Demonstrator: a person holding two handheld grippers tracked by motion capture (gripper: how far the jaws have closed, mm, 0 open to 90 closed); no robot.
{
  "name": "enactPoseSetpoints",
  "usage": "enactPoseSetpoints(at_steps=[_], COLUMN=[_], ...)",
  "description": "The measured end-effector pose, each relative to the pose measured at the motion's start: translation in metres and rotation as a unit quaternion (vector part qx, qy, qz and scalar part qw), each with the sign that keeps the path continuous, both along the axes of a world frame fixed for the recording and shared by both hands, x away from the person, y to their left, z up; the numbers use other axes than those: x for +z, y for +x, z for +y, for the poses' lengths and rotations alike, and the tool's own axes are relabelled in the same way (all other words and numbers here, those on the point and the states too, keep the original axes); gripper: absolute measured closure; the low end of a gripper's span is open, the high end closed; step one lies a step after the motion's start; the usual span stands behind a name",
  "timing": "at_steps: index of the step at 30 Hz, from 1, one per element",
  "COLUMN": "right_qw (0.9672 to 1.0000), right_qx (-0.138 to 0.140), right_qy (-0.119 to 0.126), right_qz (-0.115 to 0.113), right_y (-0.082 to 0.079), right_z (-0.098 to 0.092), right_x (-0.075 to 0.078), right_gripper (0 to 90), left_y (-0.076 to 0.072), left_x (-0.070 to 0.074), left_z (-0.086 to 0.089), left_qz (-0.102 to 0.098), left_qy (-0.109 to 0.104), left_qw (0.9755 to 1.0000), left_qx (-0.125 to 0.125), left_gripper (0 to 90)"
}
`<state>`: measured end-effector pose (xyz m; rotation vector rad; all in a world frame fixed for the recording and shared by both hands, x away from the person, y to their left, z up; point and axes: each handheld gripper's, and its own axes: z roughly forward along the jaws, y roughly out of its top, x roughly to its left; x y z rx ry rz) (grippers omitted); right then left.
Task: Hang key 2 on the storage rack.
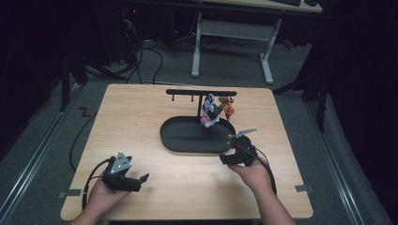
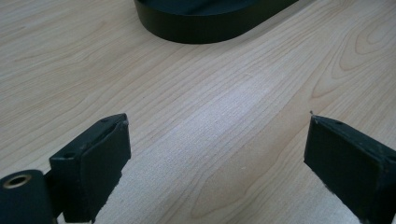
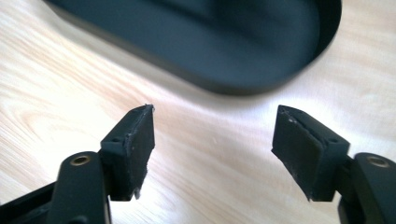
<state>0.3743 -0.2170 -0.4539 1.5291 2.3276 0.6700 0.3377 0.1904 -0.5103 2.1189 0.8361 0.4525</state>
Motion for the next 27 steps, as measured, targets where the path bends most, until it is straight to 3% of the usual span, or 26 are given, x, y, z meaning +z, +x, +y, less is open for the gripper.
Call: enactPoseSetpoints(at_steps=[5,9,13,14,16,17,19,22,27], right_qw=[0.9993,0.9966,0.9900,0.9858,0.9816,0.9813,0.9785,0.9779,0.9793], right_qx=[-0.007,-0.016,-0.037,-0.046,-0.052,-0.049,-0.036,-0.043,-0.040], right_qy=[0.023,0.047,0.078,0.090,0.100,0.104,0.095,0.104,0.093], right_qz=[-0.030,-0.066,-0.112,-0.134,-0.154,-0.154,-0.180,-0.176,-0.175], right_y=[-0.020,-0.041,-0.066,-0.075,-0.089,-0.092,-0.100,-0.099,-0.093], right_z=[-0.015,-0.025,-0.032,-0.034,-0.034,-0.034,-0.035,-0.039,-0.036], right_x=[-0.027,-0.048,-0.064,-0.066,-0.067,-0.065,-0.061,-0.064,-0.066], right_gripper=[30.5,29.6,28.0,26.0,25.8,24.7,25.6,26.1,26.1], left_y=[0.000,0.000,0.000,0.000,0.001,0.000,0.000,0.000,-0.005], left_x=[-0.002,-0.003,-0.004,-0.004,-0.003,-0.003,-0.004,-0.004,-0.002], left_z=[-0.002,-0.004,-0.006,-0.006,-0.007,-0.008,-0.010,-0.011,-0.008], left_qz=[-0.001,0.002,0.004,0.005,0.005,0.005,0.007,0.007,0.001], left_qy=[-0.001,-0.001,-0.003,-0.004,-0.010,-0.011,-0.009,-0.005,0.001], left_qw=[1.0000,1.0000,1.0000,0.9999,0.9999,0.9998,0.9998,0.9998,0.9999], left_qx=[0.001,-0.001,-0.007,-0.008,-0.010,-0.013,-0.016,-0.016,-0.014], left_gripper=[8.2,9.0,9.9,10.0,10.4,10.8,11.7,11.8,11.7])
